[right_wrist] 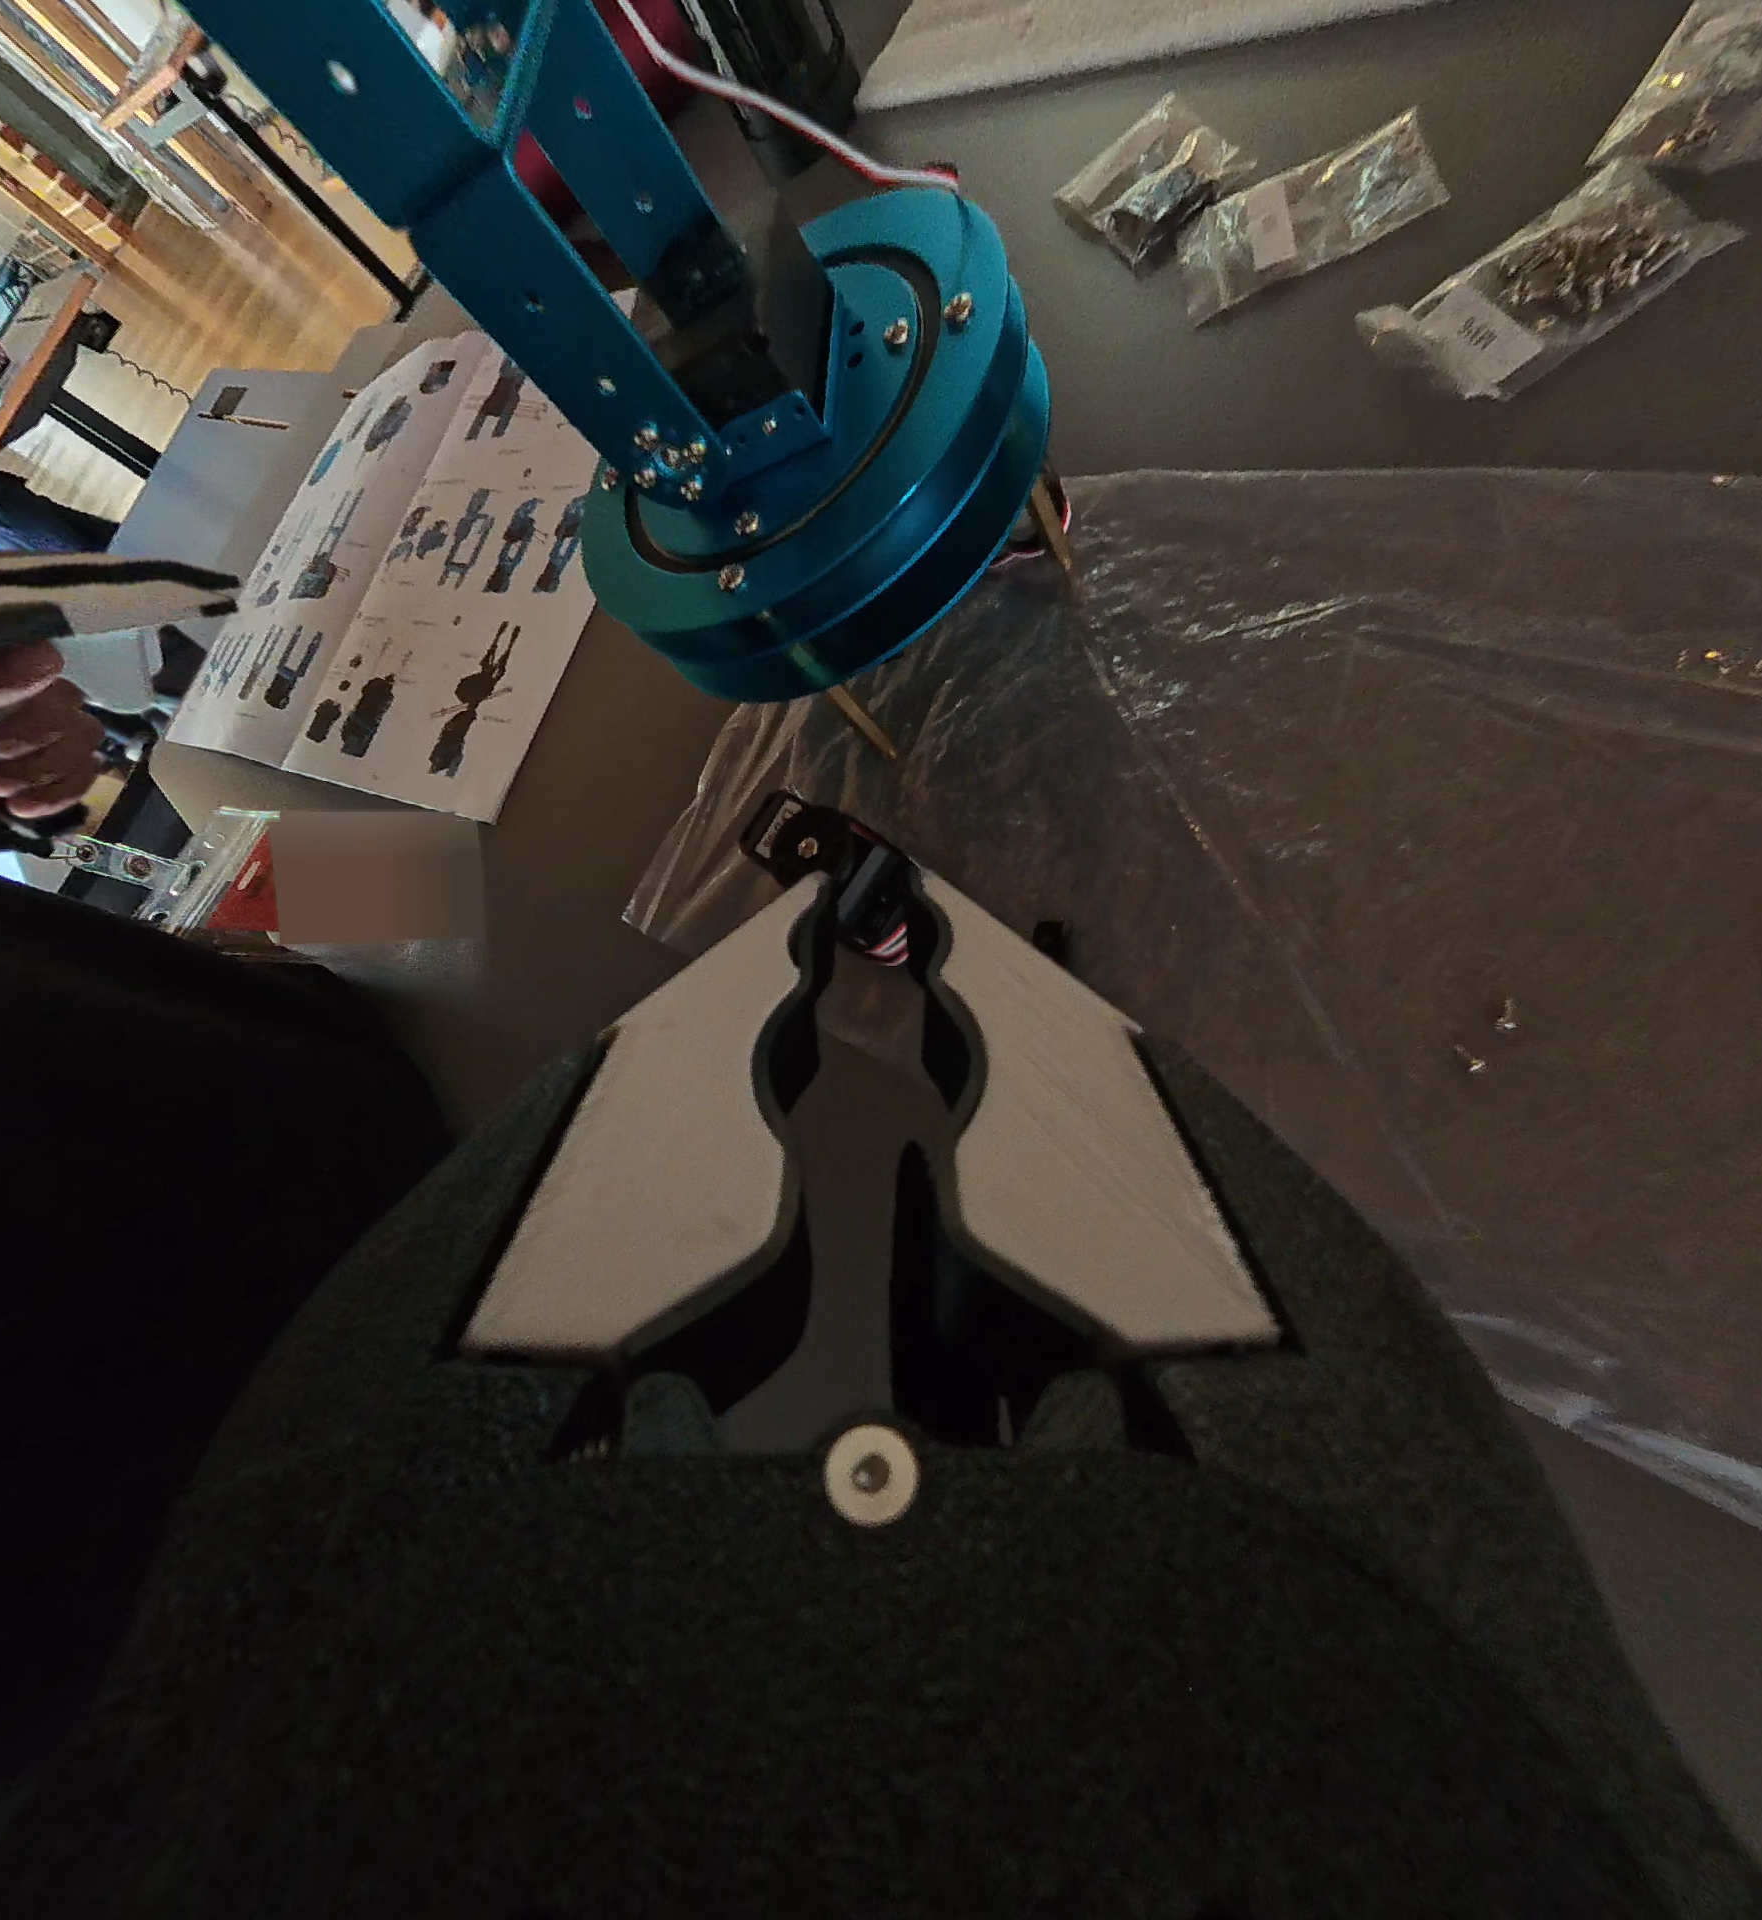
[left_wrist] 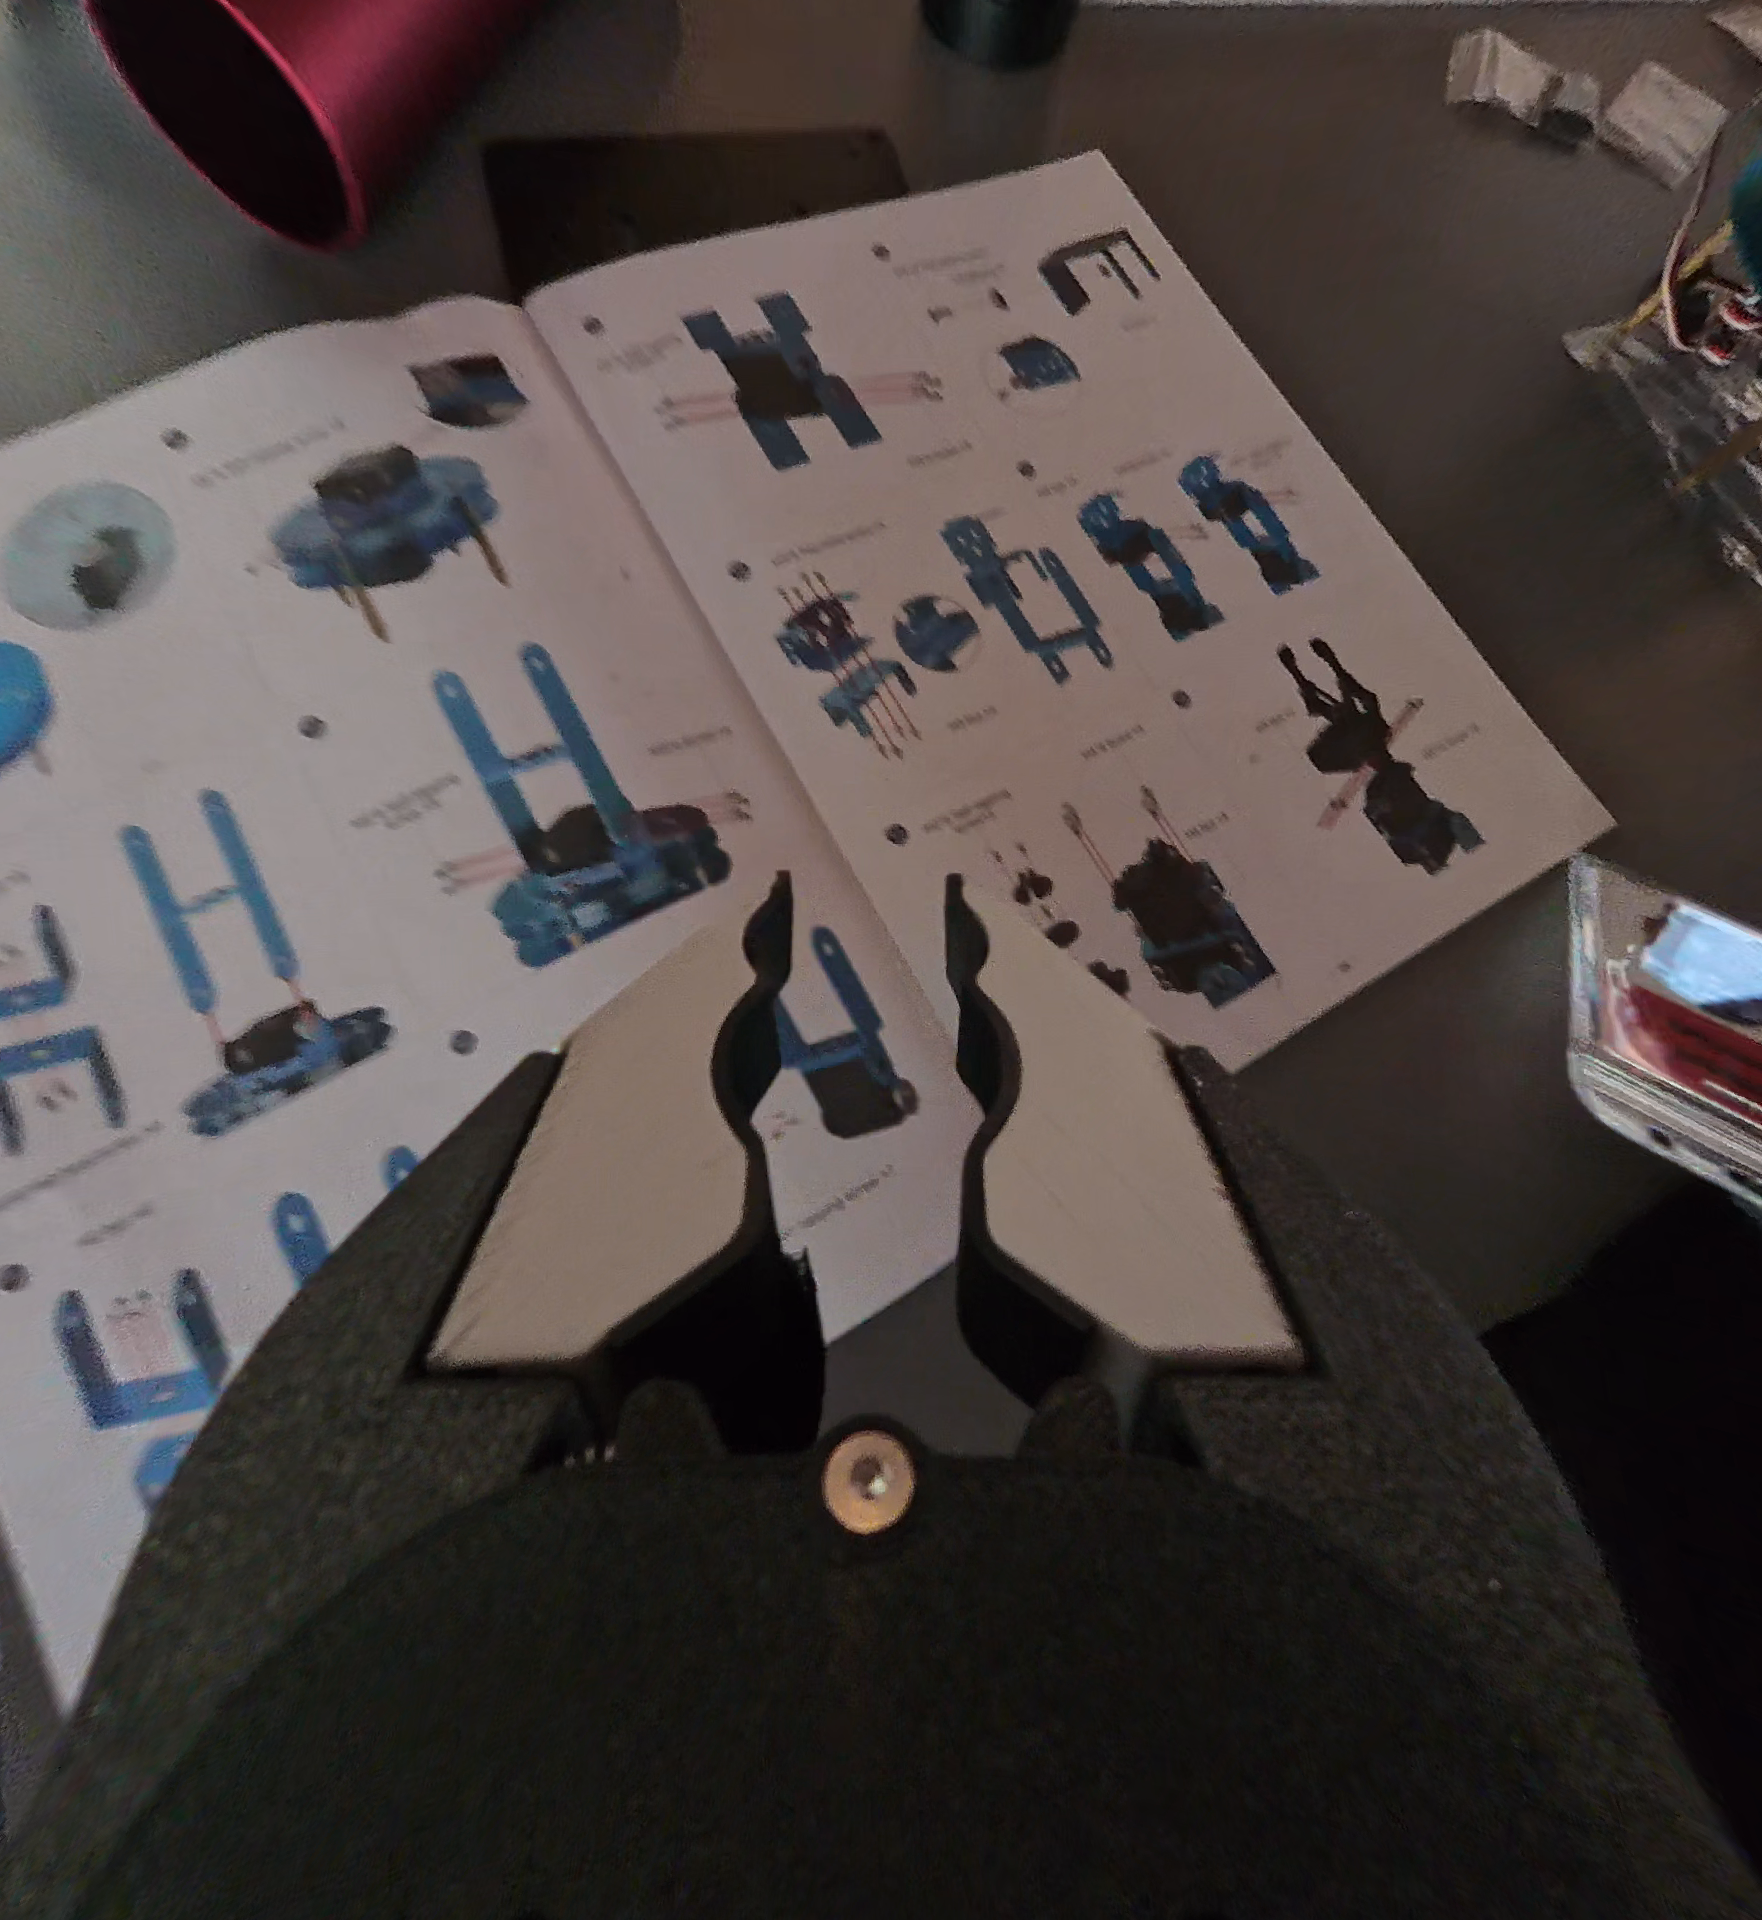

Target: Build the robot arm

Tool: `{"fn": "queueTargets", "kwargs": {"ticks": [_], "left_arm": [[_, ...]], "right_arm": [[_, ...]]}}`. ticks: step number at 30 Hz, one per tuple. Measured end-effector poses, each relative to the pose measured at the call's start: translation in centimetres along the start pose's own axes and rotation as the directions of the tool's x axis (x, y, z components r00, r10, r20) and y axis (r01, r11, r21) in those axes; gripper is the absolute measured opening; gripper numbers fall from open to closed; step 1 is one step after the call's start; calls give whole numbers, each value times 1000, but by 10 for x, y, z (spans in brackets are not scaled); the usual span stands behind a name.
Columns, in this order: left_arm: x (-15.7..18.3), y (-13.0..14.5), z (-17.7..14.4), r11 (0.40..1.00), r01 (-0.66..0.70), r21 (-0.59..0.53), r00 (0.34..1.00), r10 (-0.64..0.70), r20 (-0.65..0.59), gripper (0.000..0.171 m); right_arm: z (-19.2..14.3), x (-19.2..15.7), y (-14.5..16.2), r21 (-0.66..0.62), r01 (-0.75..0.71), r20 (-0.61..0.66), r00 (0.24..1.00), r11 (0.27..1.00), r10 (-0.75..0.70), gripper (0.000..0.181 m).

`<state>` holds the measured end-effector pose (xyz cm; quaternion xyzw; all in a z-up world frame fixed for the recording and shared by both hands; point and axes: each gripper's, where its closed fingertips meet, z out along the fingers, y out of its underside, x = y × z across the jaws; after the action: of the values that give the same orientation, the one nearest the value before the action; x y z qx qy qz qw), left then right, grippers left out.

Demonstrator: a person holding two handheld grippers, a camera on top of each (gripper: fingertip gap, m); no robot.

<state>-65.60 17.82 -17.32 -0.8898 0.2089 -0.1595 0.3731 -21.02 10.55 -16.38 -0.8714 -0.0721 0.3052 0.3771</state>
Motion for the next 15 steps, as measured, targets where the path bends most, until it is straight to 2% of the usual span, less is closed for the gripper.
{"fn": "queueTargets", "kwargs": {"ticks": [4,8,11,15], "left_arm": [[-4,-11,1,999,-46,5,999,46,12,28],[13,-14,5,999,-43,1,999,43,-24,28],[32,-18,8,999,-45,-3,998,45,-49,28],[58,-31,4,995,-96,1,994,96,-43,27]], "right_arm": [[-7,3,-5,38,35,-25,999,999,-34,12],[-17,15,-13,32,155,-75,986,987,-152,28],[-13,28,-14,-89,287,-56,955,954,-292,33],[3,36,2,-309,403,114,915,861,-387,28]]}}
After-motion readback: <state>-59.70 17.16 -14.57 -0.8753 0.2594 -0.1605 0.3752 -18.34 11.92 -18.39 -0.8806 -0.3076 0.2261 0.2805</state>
